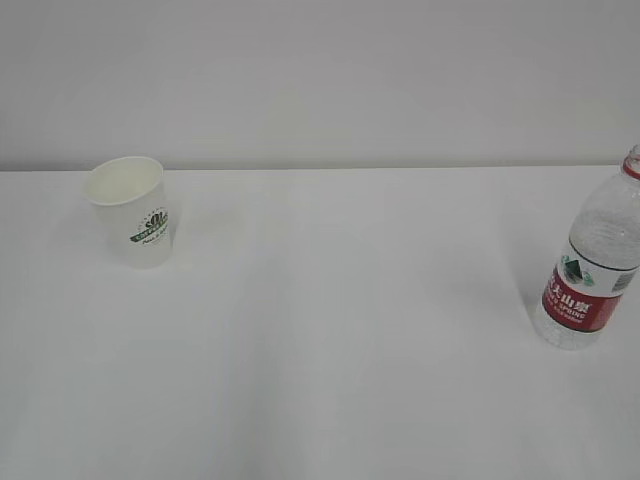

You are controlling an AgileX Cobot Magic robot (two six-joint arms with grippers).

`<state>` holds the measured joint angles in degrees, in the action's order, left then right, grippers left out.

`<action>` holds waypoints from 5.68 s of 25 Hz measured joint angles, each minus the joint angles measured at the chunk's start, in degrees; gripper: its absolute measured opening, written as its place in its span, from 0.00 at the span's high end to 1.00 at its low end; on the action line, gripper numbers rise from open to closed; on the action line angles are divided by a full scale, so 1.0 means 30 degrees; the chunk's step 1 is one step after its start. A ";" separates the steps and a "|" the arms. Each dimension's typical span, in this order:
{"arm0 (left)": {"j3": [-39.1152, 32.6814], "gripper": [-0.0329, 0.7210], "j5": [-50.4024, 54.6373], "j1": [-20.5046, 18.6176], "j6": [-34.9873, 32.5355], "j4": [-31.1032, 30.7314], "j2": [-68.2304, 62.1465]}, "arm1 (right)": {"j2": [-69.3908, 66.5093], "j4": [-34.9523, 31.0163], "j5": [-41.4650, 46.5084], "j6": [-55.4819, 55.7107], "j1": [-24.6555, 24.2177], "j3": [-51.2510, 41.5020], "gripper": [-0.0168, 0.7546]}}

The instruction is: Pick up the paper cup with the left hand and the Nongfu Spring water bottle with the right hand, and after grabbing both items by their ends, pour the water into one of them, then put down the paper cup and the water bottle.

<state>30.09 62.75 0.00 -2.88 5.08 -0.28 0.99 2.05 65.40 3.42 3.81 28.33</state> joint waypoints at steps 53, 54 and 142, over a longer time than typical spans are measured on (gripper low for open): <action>0.0303 0.26 -0.0680 0.0000 0.0000 0.0000 0.0000 | 0.0000 -0.0070 -0.1540 -0.1364 0.0000 0.0706 0.22; 0.0464 0.26 -0.0764 0.0000 0.0000 0.0035 0.0000 | 0.0000 -0.0070 -0.1646 -0.1364 0.0000 0.0706 0.22; -0.3173 0.35 -2.7716 0.3534 0.0000 0.1149 -2.6228 | -1.9670 -0.1992 -2.7657 -0.2594 0.0000 -0.3947 0.22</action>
<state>20.57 -20.40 10.60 -2.88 8.52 -78.97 -58.02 -3.93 -17.57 -4.36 3.81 16.49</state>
